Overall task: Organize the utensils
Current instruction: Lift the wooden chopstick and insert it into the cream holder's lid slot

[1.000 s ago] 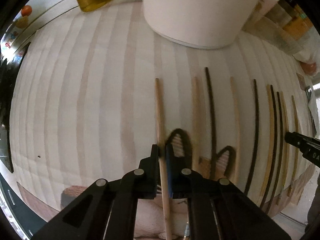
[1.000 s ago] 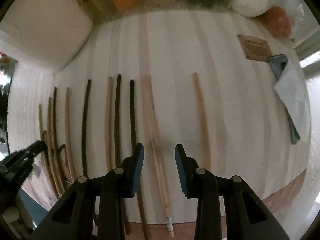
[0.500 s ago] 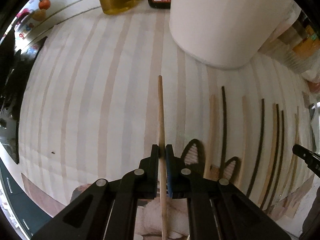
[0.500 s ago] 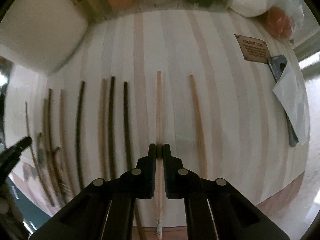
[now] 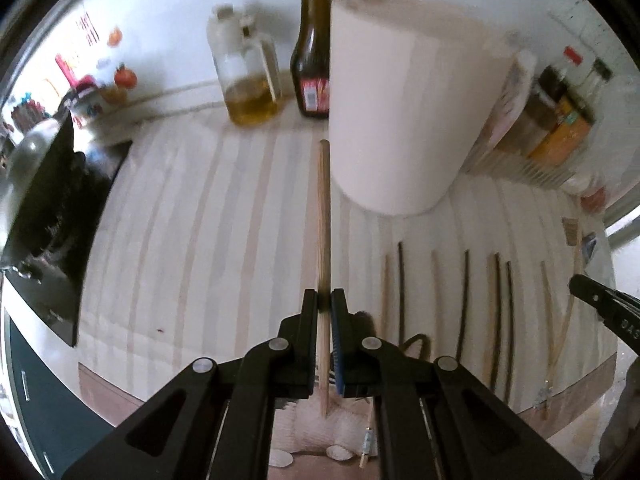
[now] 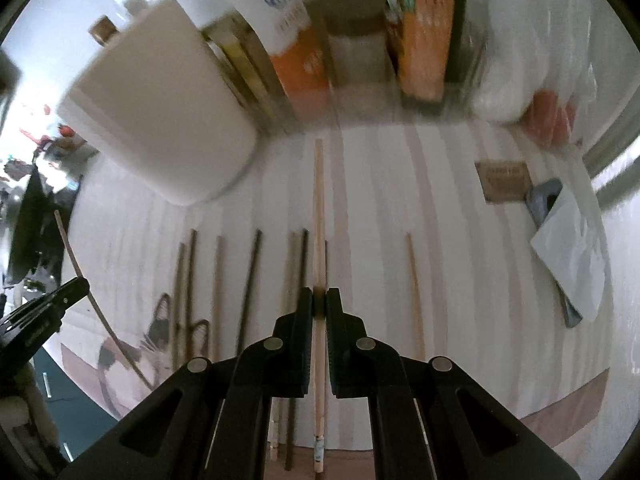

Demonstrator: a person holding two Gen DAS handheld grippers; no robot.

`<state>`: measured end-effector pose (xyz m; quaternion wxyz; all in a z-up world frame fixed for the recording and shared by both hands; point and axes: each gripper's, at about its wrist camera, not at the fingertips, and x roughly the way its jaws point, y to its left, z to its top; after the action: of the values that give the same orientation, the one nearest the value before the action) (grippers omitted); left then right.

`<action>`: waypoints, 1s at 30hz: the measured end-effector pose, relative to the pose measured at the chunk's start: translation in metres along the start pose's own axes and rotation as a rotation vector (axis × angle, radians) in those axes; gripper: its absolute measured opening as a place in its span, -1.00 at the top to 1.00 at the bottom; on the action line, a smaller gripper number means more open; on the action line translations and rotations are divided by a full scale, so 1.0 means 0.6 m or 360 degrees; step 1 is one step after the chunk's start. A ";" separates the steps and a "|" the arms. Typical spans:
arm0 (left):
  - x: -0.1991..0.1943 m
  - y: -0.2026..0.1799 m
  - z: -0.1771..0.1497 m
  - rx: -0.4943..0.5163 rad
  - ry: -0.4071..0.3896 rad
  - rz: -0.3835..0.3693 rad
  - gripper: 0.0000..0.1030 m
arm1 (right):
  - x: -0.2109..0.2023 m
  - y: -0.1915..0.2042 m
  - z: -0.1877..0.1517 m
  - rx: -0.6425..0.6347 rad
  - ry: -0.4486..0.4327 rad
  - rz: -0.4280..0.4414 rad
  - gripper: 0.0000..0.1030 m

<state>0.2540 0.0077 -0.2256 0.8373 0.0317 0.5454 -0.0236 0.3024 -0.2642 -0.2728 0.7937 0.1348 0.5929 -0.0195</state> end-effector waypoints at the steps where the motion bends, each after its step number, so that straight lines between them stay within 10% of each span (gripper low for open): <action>1: -0.009 -0.007 0.000 -0.0002 -0.0025 -0.0002 0.92 | -0.012 0.004 0.001 -0.0008 -0.0023 0.0005 0.87; 16: -0.120 -0.035 0.092 -0.0046 -0.0349 -0.0099 0.93 | -0.140 0.070 0.090 -0.0054 -0.0401 0.0180 0.87; 30: -0.286 -0.020 0.251 -0.0126 -0.0744 -0.0145 0.93 | -0.266 0.181 0.297 -0.0134 -0.0783 0.0414 0.87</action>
<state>0.3209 -0.0155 -0.0081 0.9394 -0.0319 0.3382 -0.0466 0.4425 -0.2227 -0.0545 0.9144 0.1680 0.3606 0.0750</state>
